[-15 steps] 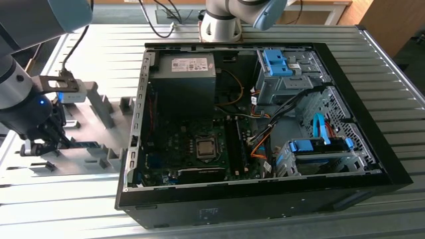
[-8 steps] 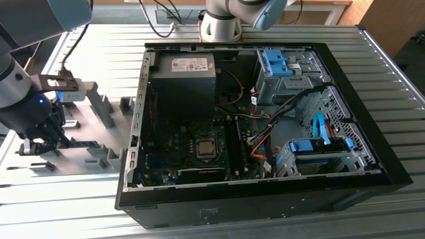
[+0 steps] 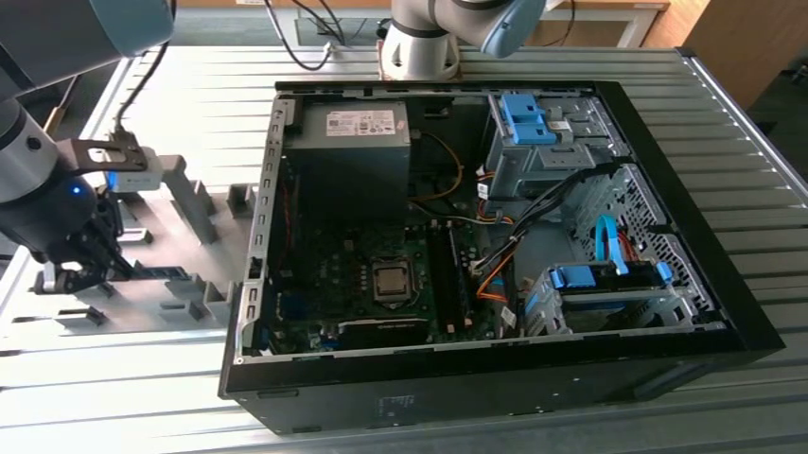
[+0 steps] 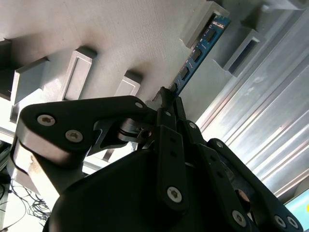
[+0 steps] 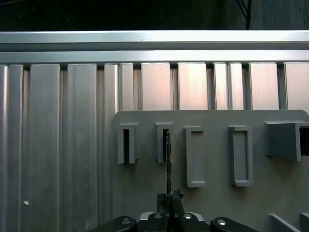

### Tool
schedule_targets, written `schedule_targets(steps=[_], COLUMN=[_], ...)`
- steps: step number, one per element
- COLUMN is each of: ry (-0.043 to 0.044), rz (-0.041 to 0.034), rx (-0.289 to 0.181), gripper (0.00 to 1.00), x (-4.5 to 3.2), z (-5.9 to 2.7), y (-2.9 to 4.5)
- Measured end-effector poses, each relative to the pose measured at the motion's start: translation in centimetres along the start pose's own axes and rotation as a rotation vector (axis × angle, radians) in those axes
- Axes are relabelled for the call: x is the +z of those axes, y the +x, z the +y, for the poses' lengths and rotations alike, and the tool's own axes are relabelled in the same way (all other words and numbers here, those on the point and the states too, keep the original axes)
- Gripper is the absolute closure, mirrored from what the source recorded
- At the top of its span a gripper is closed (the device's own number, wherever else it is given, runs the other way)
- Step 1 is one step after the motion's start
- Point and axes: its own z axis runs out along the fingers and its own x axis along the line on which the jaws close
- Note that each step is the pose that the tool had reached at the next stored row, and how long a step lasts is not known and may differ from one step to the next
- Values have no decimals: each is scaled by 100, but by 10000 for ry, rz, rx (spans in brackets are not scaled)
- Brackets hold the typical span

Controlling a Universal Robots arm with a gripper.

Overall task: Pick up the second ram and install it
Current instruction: 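Pick up the second ram and move it above second insertion slot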

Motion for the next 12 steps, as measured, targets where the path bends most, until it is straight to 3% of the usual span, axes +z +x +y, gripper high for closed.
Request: schedule_targets(steps=[12], ry=[0], rz=[0], rx=[0], gripper=[86], x=[-44], z=[1], y=[-2])
